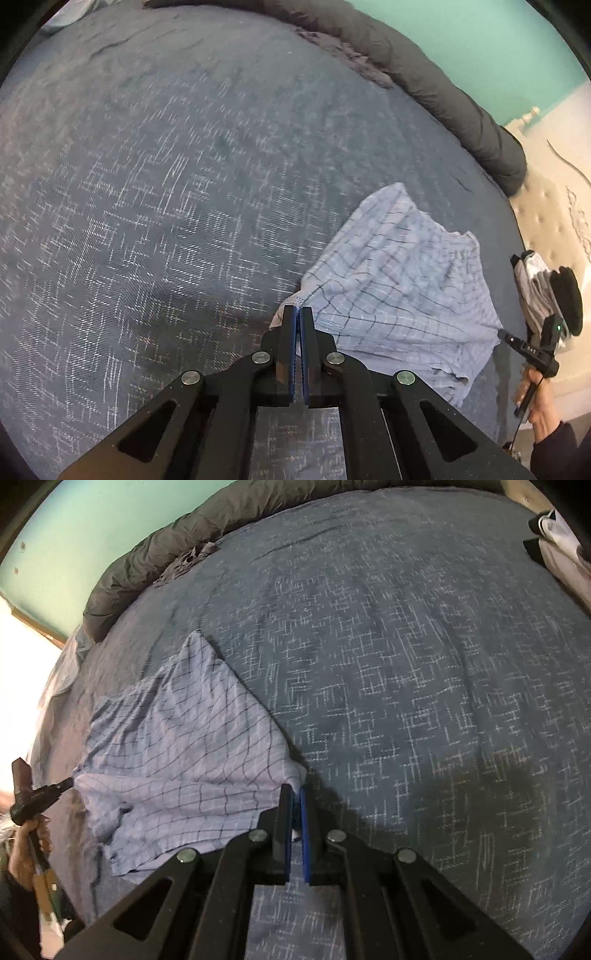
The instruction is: Fold clothes
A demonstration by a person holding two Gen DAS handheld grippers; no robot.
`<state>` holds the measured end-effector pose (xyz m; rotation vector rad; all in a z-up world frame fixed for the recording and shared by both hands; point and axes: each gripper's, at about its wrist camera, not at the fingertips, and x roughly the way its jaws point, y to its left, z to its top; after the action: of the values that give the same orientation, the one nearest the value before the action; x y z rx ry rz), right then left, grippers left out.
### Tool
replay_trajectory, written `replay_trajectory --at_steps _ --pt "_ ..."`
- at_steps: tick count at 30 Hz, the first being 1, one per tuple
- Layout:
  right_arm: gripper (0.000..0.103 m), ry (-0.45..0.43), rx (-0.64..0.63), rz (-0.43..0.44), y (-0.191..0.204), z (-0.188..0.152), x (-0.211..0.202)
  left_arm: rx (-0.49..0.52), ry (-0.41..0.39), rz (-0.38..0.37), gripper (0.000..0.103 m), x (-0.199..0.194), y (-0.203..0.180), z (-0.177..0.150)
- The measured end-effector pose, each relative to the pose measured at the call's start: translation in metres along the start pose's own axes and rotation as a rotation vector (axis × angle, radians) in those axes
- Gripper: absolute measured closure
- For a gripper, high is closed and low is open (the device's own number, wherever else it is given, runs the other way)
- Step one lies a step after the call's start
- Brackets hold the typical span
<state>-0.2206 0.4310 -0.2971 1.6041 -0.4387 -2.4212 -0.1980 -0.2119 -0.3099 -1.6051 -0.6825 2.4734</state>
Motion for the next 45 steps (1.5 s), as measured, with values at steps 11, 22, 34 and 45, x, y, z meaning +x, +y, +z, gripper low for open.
replay_trajectory --at_steps 11,22,34,45 --pt "0.071 -0.105 0.010 0.009 0.013 -0.010 -0.048 0.105 -0.014 -0.024 0.082 -0.026 -0.043 -0.028" --pt "0.064 -0.153 0.059 0.151 0.055 -0.041 -0.058 0.263 0.071 -0.048 0.071 0.010 -0.126 -0.069" --pt "0.063 -0.208 0.124 0.287 0.060 -0.069 -0.038 0.405 0.171 -0.041 0.063 0.066 -0.202 -0.104" --pt "0.063 -0.203 0.135 0.340 0.063 -0.085 -0.022 0.447 0.160 -0.046 0.101 0.062 -0.208 -0.102"
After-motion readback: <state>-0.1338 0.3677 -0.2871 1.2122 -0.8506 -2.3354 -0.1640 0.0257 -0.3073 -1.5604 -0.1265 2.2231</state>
